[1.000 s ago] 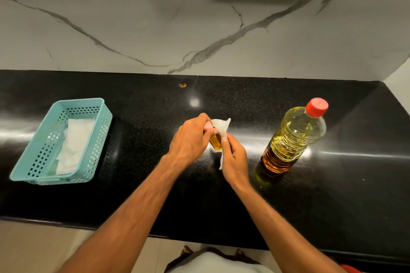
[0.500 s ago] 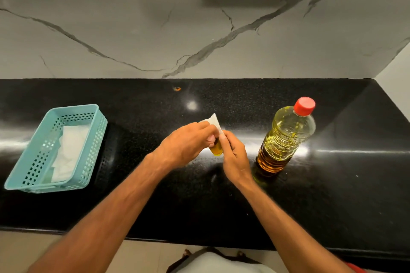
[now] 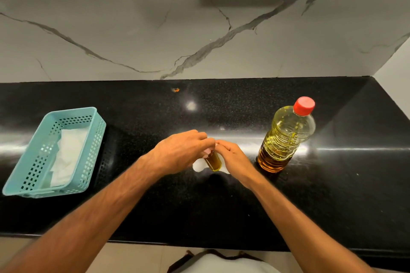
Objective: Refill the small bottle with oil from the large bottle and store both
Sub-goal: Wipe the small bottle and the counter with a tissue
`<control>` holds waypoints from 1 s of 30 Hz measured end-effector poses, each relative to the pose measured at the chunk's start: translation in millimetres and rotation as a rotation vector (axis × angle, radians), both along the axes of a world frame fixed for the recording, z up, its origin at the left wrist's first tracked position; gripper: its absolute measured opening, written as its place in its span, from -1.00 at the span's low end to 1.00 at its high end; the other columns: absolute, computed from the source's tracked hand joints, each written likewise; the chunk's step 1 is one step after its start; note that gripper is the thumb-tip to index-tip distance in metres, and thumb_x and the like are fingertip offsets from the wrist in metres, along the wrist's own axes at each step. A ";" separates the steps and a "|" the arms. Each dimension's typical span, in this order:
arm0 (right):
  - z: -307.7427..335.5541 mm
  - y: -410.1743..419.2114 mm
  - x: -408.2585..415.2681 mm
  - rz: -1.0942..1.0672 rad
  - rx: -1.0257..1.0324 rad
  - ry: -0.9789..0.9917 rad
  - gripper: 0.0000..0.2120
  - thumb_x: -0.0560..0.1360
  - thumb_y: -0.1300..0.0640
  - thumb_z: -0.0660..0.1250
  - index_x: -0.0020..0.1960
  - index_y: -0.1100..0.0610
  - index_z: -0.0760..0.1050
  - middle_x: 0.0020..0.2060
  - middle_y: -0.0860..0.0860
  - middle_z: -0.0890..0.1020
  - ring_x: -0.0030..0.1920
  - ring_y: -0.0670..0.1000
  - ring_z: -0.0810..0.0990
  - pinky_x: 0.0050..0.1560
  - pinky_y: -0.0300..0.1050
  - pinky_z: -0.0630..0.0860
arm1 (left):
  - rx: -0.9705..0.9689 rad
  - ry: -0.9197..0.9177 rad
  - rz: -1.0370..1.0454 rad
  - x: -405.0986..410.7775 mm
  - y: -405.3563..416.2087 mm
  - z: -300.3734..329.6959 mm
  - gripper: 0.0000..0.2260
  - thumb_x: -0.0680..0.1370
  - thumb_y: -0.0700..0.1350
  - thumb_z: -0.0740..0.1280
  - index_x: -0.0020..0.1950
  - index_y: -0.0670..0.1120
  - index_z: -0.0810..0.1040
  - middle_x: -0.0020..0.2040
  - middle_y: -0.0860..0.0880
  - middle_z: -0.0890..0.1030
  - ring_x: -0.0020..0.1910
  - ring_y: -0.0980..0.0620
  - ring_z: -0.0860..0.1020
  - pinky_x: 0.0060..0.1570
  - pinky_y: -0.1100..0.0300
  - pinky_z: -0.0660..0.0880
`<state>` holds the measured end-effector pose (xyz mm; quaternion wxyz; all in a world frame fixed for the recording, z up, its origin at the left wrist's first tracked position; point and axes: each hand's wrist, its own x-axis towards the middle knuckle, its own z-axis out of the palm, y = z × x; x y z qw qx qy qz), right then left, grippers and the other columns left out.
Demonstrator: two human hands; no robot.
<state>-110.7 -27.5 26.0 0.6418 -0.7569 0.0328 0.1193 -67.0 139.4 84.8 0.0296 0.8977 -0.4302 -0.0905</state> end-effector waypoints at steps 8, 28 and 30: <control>-9.7 33.8 -18.7 -0.387 0.071 -0.195 -0.75 0.65 0.08 0.15 -0.03 0.02 0.60 -0.29 -0.13 0.58 -0.27 -0.16 0.47 -0.21 -0.14 0.40 | -0.235 0.043 0.455 -7.2 -15.9 2.8 -0.82 0.60 0.05 0.22 0.07 -0.04 0.44 -0.10 -0.02 0.60 -0.17 -0.03 0.55 -0.17 0.01 0.50; -43.2 41.7 -29.8 -0.334 -0.139 -0.562 -0.64 0.63 0.16 0.19 0.42 0.11 0.41 0.45 -0.09 0.32 0.49 -0.13 0.27 0.43 -0.01 0.35 | -0.449 0.019 0.882 11.5 -33.3 5.4 -0.72 0.51 0.13 0.35 -0.25 -0.05 0.50 -0.38 0.03 0.58 -0.40 0.08 0.57 -0.37 0.17 0.55; -39.6 42.1 -26.2 -0.315 -0.138 -0.590 -0.63 0.65 0.13 0.16 0.44 0.04 0.38 0.47 -0.08 0.32 0.49 -0.13 0.26 0.43 -0.07 0.34 | -0.457 0.038 0.875 10.9 -32.9 7.2 -0.72 0.52 0.13 0.34 -0.24 -0.05 0.52 -0.38 0.02 0.60 -0.42 0.06 0.59 -0.28 0.05 0.62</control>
